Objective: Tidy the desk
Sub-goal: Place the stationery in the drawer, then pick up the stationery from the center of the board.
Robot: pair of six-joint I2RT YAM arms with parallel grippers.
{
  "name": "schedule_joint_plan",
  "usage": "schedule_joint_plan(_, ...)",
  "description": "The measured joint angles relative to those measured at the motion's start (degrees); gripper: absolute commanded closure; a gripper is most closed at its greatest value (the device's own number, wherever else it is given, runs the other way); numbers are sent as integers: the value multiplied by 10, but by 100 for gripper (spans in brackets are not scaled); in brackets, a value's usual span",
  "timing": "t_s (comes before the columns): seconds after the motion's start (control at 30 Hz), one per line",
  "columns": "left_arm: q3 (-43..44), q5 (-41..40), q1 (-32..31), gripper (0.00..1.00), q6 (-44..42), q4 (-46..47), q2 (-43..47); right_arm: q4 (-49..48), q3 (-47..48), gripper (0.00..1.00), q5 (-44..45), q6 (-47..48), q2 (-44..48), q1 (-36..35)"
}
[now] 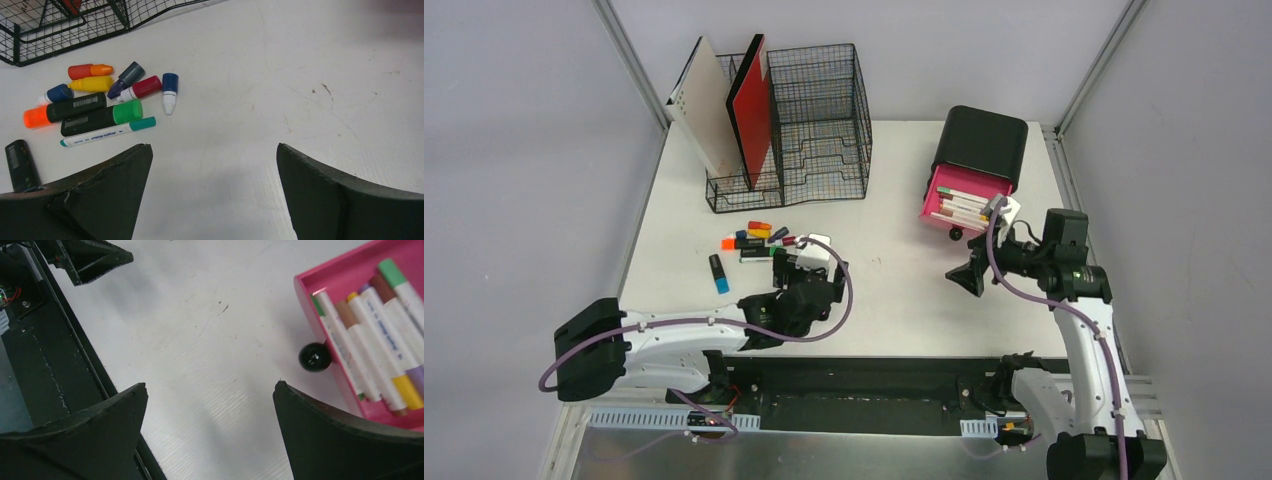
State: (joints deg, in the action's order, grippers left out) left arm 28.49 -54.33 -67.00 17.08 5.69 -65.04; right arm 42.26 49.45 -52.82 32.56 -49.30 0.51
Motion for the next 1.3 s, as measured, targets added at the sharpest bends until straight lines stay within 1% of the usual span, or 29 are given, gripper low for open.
schedule_joint_plan(0.1,28,16,0,1,50,-57,7,0,-39,1,-13,-5,15,21)
schedule_joint_plan(0.2,29,49,0,1,99,-90,48,-3,-42,1,-21,-5,21,27)
schedule_joint_plan(0.27,23,69,0,1,140,-109,102,-4,-42,1,-22,-5,28,27)
schedule_joint_plan(0.4,9,80,7,5,211,-145,218,-4,-42,1,-21,-4,38,27)
schedule_joint_plan(0.5,6,85,44,8,254,-189,282,-5,-42,1,-19,-3,44,27)
schedule_joint_plan(0.63,6,110,120,12,290,-249,312,-5,-42,1,-15,0,46,27)
schedule_joint_plan(0.73,6,136,168,15,302,-276,299,-5,-42,1,-12,2,46,27)
schedule_joint_plan(0.83,12,175,218,20,308,-290,248,-5,-42,1,-10,5,45,27)
schedule_joint_plan(1.0,26,252,309,32,330,-299,146,-5,-42,1,-7,6,45,27)
schedule_joint_plan(1.1,33,290,361,36,353,-303,104,-5,-42,1,-6,6,44,27)
schedule_joint_plan(1.3,56,356,452,39,410,-314,28,-5,-42,1,-5,8,43,27)
